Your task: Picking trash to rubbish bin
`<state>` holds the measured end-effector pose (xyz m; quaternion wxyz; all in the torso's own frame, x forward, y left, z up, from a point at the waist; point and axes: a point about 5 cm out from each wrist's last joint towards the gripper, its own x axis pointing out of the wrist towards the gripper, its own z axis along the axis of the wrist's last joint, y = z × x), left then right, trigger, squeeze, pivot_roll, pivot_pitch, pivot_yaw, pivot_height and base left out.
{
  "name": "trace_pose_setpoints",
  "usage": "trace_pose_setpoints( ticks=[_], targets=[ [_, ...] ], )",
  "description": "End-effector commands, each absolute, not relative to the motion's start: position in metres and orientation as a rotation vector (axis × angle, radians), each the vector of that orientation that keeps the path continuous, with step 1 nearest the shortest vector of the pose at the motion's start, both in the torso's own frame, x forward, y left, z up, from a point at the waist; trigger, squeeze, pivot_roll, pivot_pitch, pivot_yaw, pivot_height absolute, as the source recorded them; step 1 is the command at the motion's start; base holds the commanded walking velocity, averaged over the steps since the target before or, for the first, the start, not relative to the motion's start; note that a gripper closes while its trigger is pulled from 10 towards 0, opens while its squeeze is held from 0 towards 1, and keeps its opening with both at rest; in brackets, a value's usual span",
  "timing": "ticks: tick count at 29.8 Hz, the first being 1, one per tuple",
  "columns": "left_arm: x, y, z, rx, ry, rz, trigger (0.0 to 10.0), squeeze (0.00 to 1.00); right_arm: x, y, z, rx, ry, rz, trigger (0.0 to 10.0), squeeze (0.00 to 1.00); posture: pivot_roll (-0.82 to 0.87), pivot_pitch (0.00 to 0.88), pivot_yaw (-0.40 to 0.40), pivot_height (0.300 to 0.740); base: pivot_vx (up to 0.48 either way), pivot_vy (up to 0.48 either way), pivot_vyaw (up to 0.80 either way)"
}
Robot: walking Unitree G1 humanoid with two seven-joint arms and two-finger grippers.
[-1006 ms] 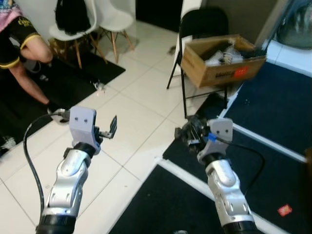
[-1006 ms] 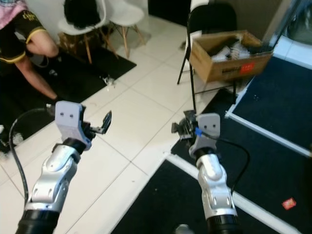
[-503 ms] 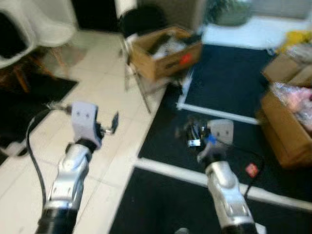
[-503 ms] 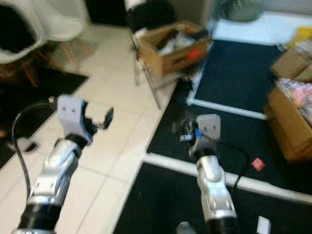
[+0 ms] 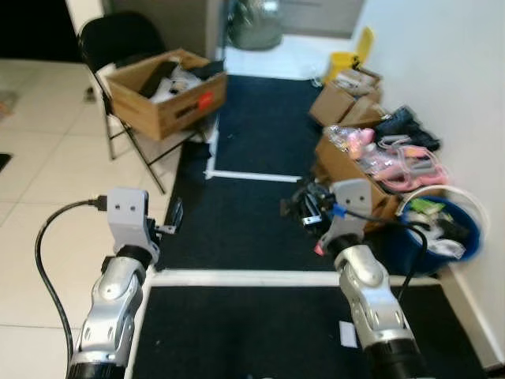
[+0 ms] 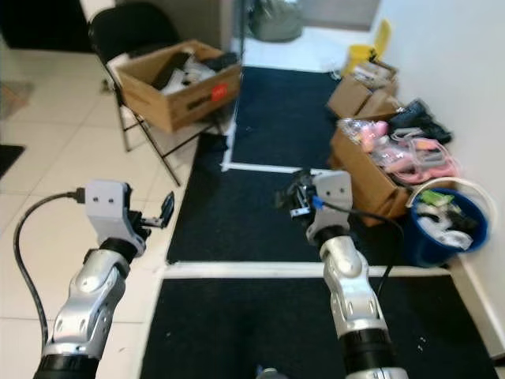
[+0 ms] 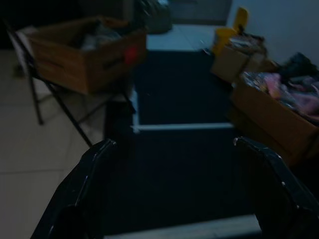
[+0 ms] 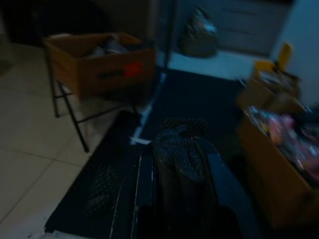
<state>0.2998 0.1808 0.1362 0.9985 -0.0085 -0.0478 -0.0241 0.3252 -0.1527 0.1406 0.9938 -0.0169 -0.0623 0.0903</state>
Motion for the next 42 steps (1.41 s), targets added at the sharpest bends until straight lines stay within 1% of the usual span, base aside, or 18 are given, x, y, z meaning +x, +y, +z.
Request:
trace_pose_setpoints(
  ticks=[1,4,8,12,15,18,23,42],
  targets=[
    [0.300,0.181,0.126,-0.063,-0.043,-0.030,10.0,0.00,0.320,-0.153,0.115,0.010,0.001,0.187,10.0,0.00,0.02,0.120,-0.014,0.740,0.000,0.000,0.00],
    [0.302,0.184,0.117,0.005,0.008,-0.004,10.0,0.00,0.315,-0.160,0.094,0.091,0.104,0.131,10.0,0.00,0.02,0.116,-0.004,0.740,0.000,0.000,0.00],
    [0.302,0.188,0.109,-0.022,0.041,0.048,10.0,0.00,0.313,-0.169,0.081,0.159,0.154,0.056,10.0,0.00,0.02,0.118,0.003,0.740,0.000,0.000,0.00],
    [0.301,0.188,0.107,0.000,0.049,0.038,10.0,0.00,0.311,-0.173,0.073,0.131,0.186,0.032,10.0,0.00,0.01,0.118,0.005,0.740,0.000,0.000,0.00],
    [0.301,0.188,0.106,0.004,0.052,0.039,10.0,0.00,0.307,-0.172,0.063,0.052,0.226,0.063,10.0,0.00,0.02,0.119,0.003,0.740,0.000,0.000,0.00],
    [0.301,0.188,0.103,0.009,0.058,0.041,10.0,0.00,0.303,-0.171,0.051,0.017,0.252,0.072,10.0,0.00,0.02,0.120,0.001,0.740,0.000,0.000,0.00],
    [0.300,0.188,0.103,0.019,0.054,0.038,10.0,0.00,0.303,-0.171,0.050,0.028,0.256,0.060,10.0,0.00,0.02,0.121,0.005,0.740,0.000,0.000,0.00],
    [0.301,0.188,0.103,0.055,0.054,0.022,10.0,0.00,0.300,-0.170,0.044,0.078,0.253,0.053,10.0,0.00,0.02,0.121,0.014,0.740,0.335,0.000,0.00]
  ],
)
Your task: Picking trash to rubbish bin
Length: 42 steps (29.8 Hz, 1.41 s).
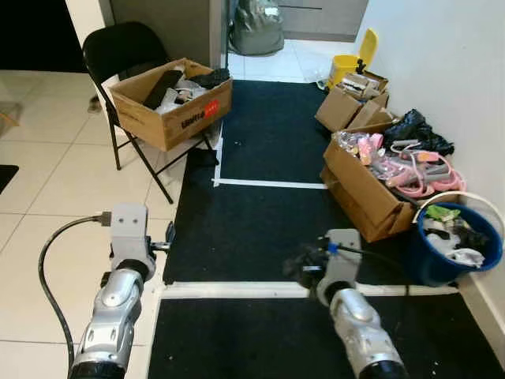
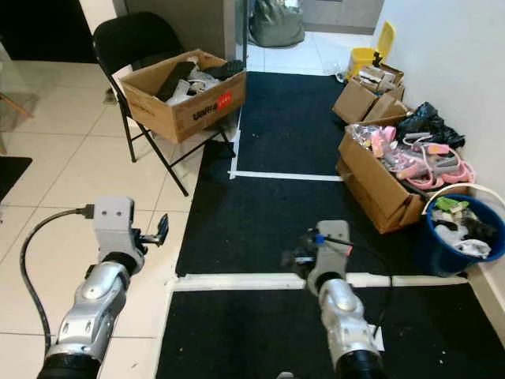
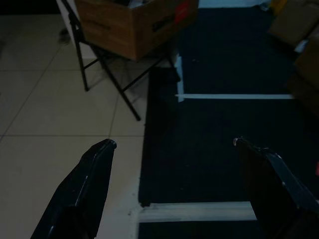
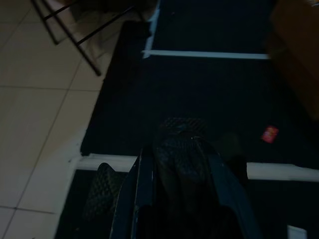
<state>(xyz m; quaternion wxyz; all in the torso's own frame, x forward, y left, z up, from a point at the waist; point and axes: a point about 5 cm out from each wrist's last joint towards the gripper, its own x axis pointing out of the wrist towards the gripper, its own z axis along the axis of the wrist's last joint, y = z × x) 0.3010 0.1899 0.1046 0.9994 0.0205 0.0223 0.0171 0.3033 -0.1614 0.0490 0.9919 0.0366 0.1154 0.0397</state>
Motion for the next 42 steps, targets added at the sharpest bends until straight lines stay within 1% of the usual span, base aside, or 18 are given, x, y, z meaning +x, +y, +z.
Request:
trace_pose_setpoints(
  ticks=[1,6,42],
  targets=[
    [0.301,0.188,0.103,0.056,0.054,0.022,10.0,0.00,0.300,-0.170,0.043,0.082,0.255,0.051,10.0,0.00,0.03,0.121,0.015,0.740,0.375,0.000,0.00],
    [0.303,0.188,0.104,0.065,0.058,0.019,10.0,0.00,0.299,-0.172,0.040,0.079,0.271,0.046,10.0,0.00,0.03,0.122,0.015,0.740,0.382,0.000,-0.21],
    [0.304,0.187,0.104,0.075,0.063,-0.010,10.0,0.00,0.292,-0.182,0.033,0.133,0.279,-0.054,10.0,0.00,0.04,0.140,0.040,0.740,0.391,0.000,-0.71]
  ],
)
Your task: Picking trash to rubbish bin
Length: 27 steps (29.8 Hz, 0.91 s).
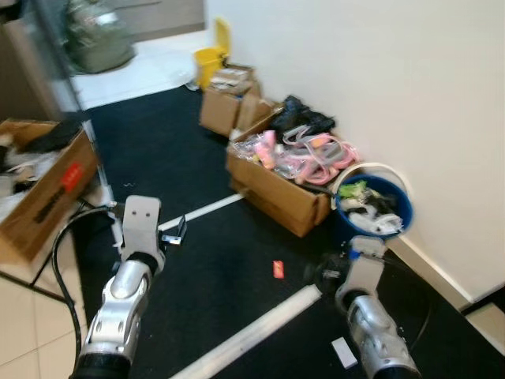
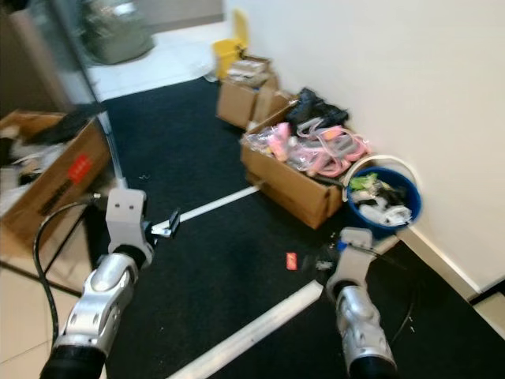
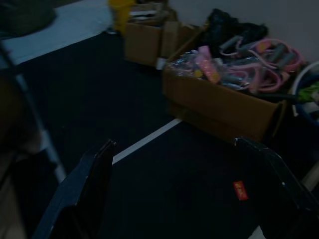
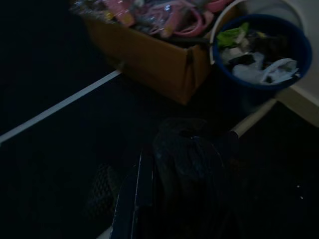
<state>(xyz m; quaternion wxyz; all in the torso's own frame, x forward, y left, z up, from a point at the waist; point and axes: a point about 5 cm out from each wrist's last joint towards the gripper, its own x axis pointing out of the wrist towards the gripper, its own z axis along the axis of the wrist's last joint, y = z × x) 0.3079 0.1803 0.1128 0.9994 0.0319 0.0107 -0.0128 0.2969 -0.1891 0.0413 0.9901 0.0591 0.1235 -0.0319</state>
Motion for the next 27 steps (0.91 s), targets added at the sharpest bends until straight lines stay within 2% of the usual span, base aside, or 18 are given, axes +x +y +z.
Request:
trace_pose_setpoints(
  ticks=[1,11,27],
  targets=[
    [0.3045,0.1873,0.1042,0.076,0.063,-0.011,10.0,0.00,0.2923,-0.1816,0.0333,0.135,0.279,-0.057,10.0,0.00,0.03,0.138,0.041,0.740,0.390,0.000,-0.71],
    [0.3039,0.1872,0.1040,0.081,0.063,-0.019,10.0,0.00,0.2906,-0.1813,0.0321,0.144,0.279,-0.062,10.0,0.00,0.04,0.129,0.043,0.740,0.387,0.000,-0.71],
    [0.2976,0.1875,0.1004,0.078,0.072,-0.014,10.0,0.00,0.2951,-0.1758,0.0390,0.132,0.245,-0.023,10.0,0.00,0.04,0.122,0.037,0.740,0.386,0.000,0.00]
  ],
)
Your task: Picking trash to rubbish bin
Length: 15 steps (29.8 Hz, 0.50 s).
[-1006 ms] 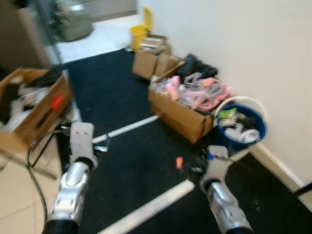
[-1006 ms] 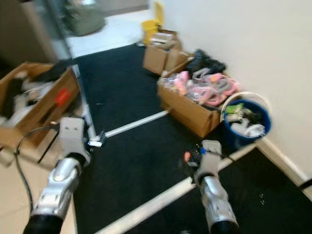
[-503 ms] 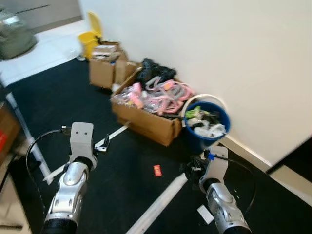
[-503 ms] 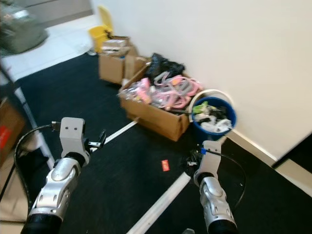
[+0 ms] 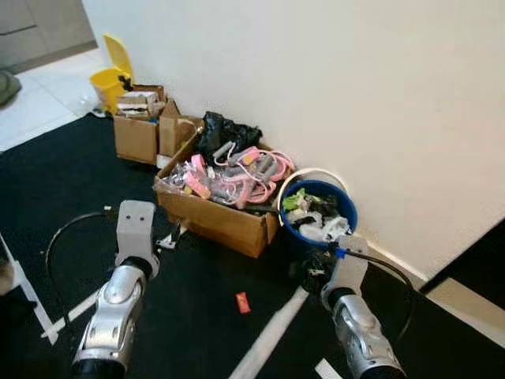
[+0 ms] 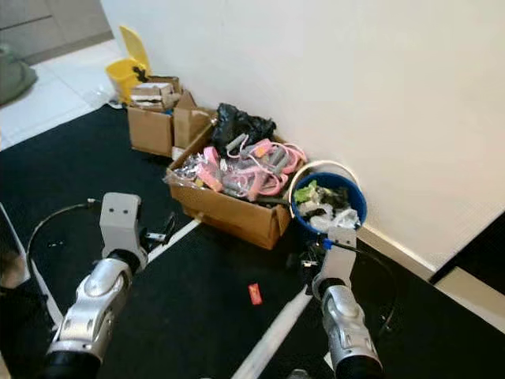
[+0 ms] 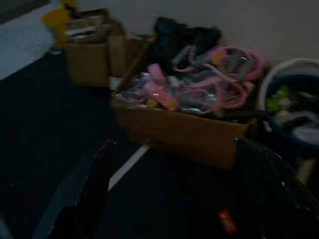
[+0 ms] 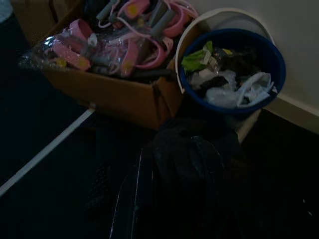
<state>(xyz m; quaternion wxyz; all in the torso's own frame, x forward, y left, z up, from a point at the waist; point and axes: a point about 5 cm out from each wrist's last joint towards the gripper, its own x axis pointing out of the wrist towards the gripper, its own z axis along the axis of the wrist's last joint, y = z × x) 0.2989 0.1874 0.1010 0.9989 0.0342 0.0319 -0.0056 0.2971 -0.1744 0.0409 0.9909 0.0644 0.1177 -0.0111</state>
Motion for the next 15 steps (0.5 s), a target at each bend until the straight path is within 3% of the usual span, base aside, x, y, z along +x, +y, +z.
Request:
trace_pose_setpoints(
  ticks=[1,15],
  targets=[
    [0.2973,0.1874,0.1002,0.077,0.073,-0.013,10.0,0.00,0.2950,-0.1751,0.0389,0.129,0.247,-0.014,10.0,0.00,0.04,0.122,0.037,0.740,0.382,0.000,0.00],
    [0.2987,0.1852,0.1009,0.070,0.070,-0.008,10.0,0.00,0.2987,-0.1693,0.0433,0.070,0.234,0.034,10.0,0.00,0.04,0.124,0.033,0.740,0.380,0.000,0.00]
  ],
)
